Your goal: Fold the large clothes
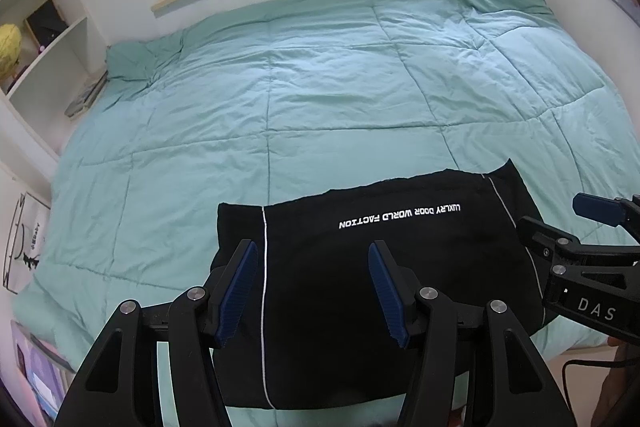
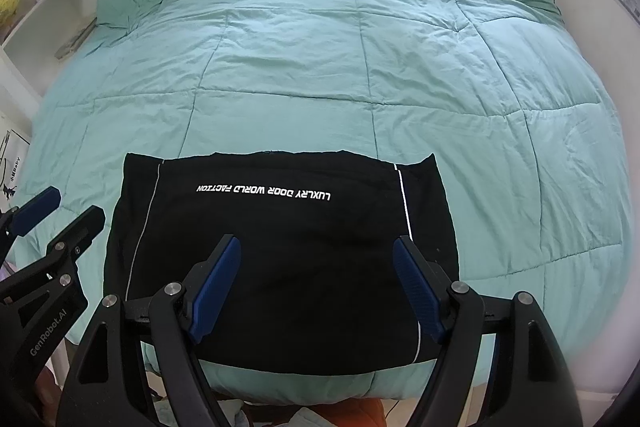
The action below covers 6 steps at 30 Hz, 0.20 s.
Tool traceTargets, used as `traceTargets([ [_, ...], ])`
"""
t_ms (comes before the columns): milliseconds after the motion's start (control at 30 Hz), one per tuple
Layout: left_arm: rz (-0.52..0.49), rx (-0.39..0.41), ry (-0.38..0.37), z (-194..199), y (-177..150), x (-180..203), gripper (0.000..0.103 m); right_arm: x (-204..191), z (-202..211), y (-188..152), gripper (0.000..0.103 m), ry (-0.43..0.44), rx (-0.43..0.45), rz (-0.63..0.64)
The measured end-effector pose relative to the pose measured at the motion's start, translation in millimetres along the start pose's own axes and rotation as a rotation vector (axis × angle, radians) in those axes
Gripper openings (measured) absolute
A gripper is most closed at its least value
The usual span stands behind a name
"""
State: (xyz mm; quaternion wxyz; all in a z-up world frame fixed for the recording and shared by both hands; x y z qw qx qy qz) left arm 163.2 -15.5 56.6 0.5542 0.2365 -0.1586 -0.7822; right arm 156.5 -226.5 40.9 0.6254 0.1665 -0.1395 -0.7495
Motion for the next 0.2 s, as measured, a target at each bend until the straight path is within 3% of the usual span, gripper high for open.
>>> traceTargets([
  [133,-0.018,0.076,0.072,6.9,5.5,-3.2,0.06,2.6,-2.6,-1.0,0.08,-0.01,-0.005,0.0],
  [200,-0.01,0.068,0.054,3.2,7.7,-6.9,0.06,4.5,-3.8,-1.2,0.08,-0.014,-0.006,-0.004],
])
Point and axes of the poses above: each gripper's, at about its wrist camera, not at the fingertips, and z roughly against the way its jaws point, x to its right, y to its top, the point moved 7 cm from there along -z, roughly the way its jaws point, and after that the axes turned 9 degrees about -z, right-handed, at the moved point
